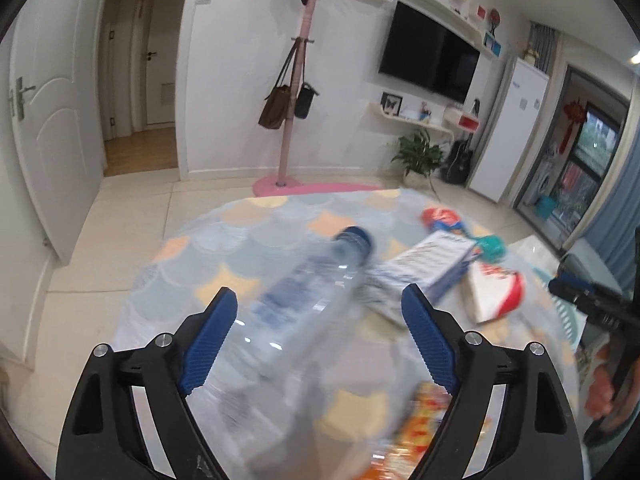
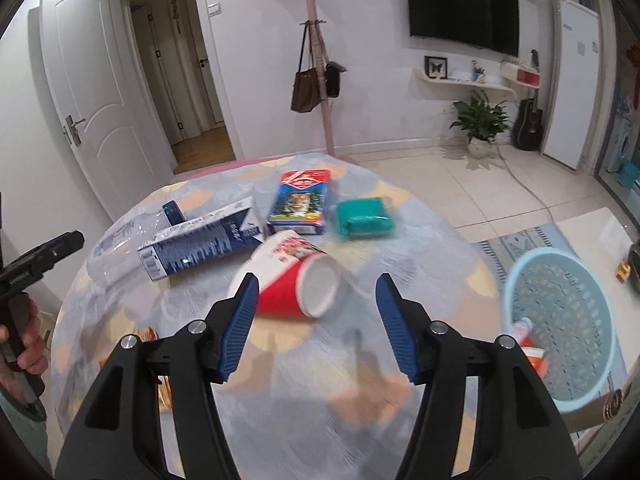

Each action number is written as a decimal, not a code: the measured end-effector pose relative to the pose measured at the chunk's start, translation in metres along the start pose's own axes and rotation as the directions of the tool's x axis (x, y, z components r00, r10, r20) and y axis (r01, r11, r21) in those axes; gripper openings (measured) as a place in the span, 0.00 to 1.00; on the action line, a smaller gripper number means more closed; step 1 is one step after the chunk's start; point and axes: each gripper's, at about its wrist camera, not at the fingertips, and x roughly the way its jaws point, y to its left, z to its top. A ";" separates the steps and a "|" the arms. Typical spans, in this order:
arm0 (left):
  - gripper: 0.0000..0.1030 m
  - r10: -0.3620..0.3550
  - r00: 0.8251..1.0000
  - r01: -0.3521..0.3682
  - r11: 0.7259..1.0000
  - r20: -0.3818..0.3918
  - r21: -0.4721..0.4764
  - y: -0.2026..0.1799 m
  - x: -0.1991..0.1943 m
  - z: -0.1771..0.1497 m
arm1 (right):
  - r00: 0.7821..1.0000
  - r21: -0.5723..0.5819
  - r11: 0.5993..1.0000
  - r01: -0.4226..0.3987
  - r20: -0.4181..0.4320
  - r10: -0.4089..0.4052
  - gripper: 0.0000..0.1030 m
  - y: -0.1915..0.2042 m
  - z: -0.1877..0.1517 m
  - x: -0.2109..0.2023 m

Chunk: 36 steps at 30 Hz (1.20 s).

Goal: Collect trash
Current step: 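Move both tools back over the table toward the water bottle and cup, then grasp the clear water bottle with the left tool while the right tool grasps the red-white paper cup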

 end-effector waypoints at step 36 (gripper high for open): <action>0.53 -0.021 0.997 0.013 0.995 -0.078 -0.101 0.006 0.015 -0.054 | 0.978 0.003 0.988 -0.152 -0.145 0.151 0.74 0.029 -0.019 0.034</action>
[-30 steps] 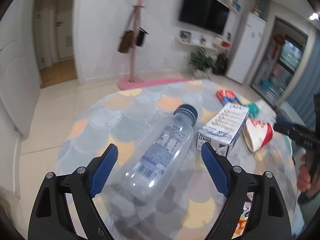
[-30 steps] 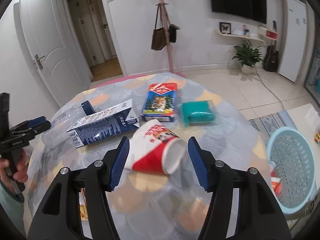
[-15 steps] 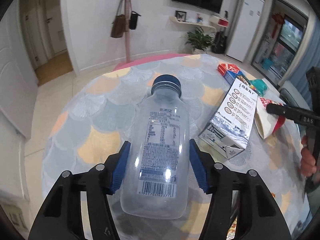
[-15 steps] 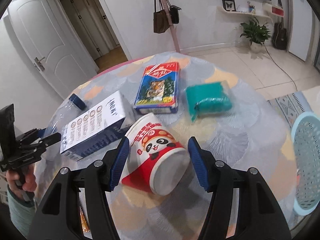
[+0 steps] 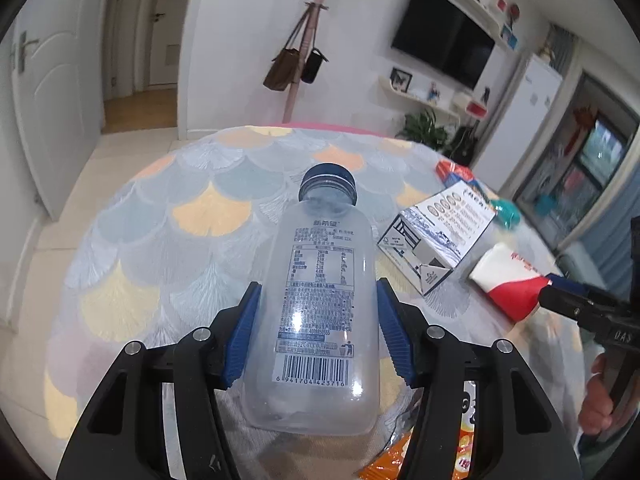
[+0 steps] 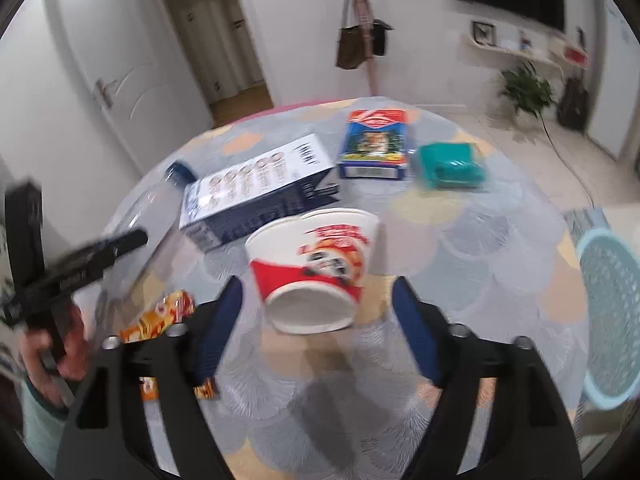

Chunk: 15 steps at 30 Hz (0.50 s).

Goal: Collect trash
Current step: 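Grasp the clear water bottle with the left tool while the right tool grasps the red-white paper cup, then carry water bottle and paper cup over the basket and open both tools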

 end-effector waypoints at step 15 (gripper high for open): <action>0.52 0.031 0.998 -0.032 0.999 0.046 0.033 -0.007 -0.003 0.001 | 0.999 0.033 0.999 0.027 -0.046 -0.026 0.63 0.010 0.015 0.049</action>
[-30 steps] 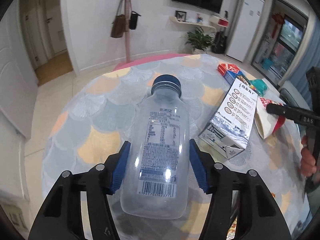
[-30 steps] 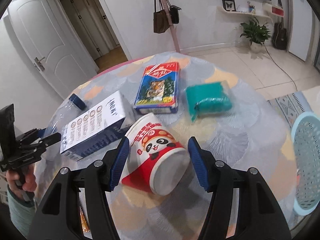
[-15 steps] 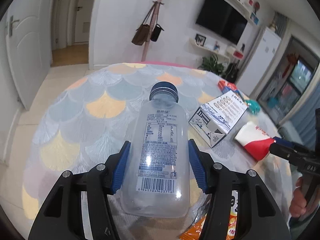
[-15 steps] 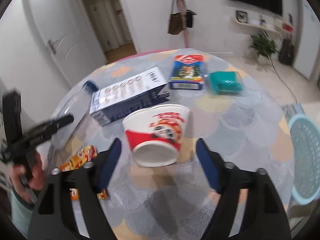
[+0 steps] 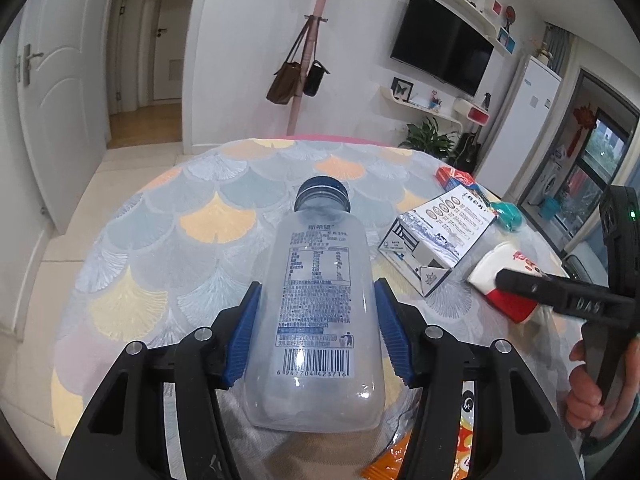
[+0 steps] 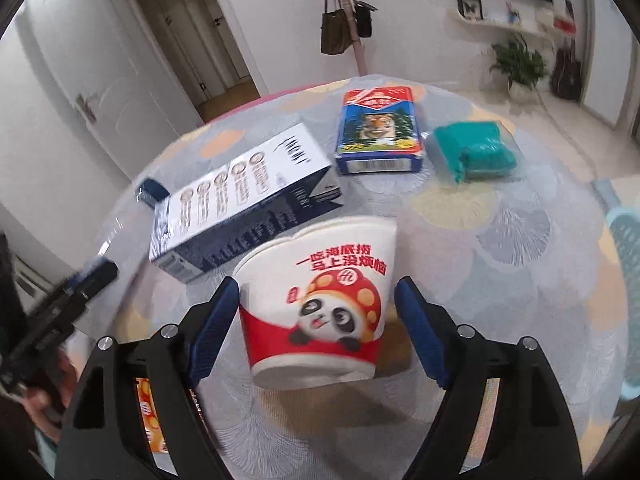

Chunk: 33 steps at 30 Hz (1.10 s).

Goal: Collect trash
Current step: 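Carry water bottle and paper cup over the basket and open both tools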

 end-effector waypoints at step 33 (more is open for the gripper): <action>0.52 -0.263 0.952 0.238 0.957 0.153 0.164 -0.173 -0.072 0.023 | 0.914 0.190 0.975 0.113 0.365 -0.177 0.62 -0.123 -0.043 -0.205</action>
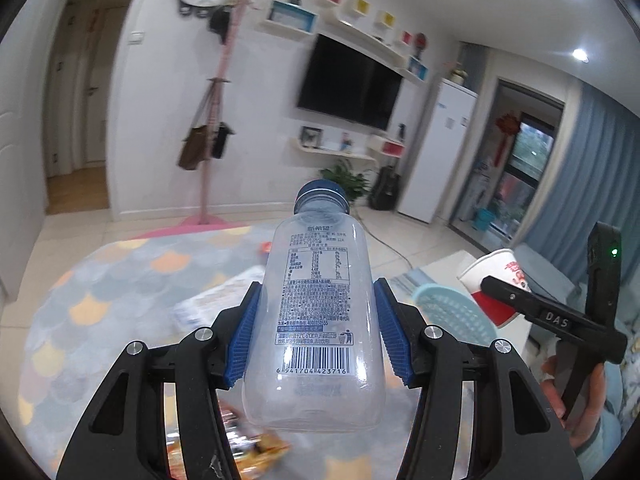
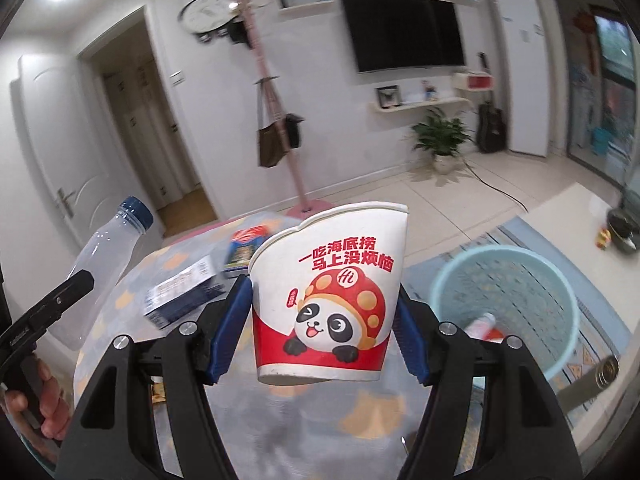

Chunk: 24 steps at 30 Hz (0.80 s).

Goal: Collect trash
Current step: 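Carry water bottle and paper cup over the basket and open both tools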

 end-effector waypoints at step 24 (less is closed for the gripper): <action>0.52 -0.207 0.919 0.269 0.951 -0.336 0.150 -0.192 0.201 -0.029 | 0.935 0.359 0.868 0.343 -0.217 -0.280 0.62 -0.222 -0.062 0.037</action>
